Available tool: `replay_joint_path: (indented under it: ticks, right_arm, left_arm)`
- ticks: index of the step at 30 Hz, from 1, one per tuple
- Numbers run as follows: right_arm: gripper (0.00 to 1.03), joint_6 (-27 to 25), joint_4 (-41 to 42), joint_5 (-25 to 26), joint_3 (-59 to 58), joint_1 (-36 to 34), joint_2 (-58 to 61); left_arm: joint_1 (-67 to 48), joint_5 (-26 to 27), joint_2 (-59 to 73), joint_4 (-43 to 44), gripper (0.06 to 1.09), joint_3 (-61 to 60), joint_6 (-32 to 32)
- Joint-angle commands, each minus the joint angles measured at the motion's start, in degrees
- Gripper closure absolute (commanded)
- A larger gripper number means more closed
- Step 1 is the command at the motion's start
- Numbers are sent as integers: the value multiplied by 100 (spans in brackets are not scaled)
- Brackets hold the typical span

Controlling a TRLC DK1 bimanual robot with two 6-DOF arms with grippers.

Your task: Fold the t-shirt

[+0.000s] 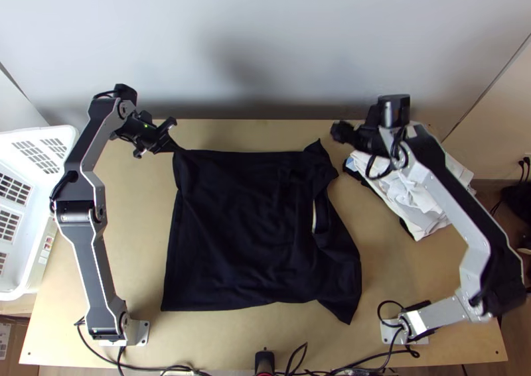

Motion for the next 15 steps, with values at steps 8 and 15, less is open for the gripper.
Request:
replay_joint_path:
  ticks: [8,15]
  right_arm:
    - [50,440,-74,69,-772,253,549]
    - [50,598,-22,34,-455,270,1304]
  left_arm:
    - [-76,236,-728,-3,105,-549,53]
    - [-41,245,-930,-3,105,-672,106]
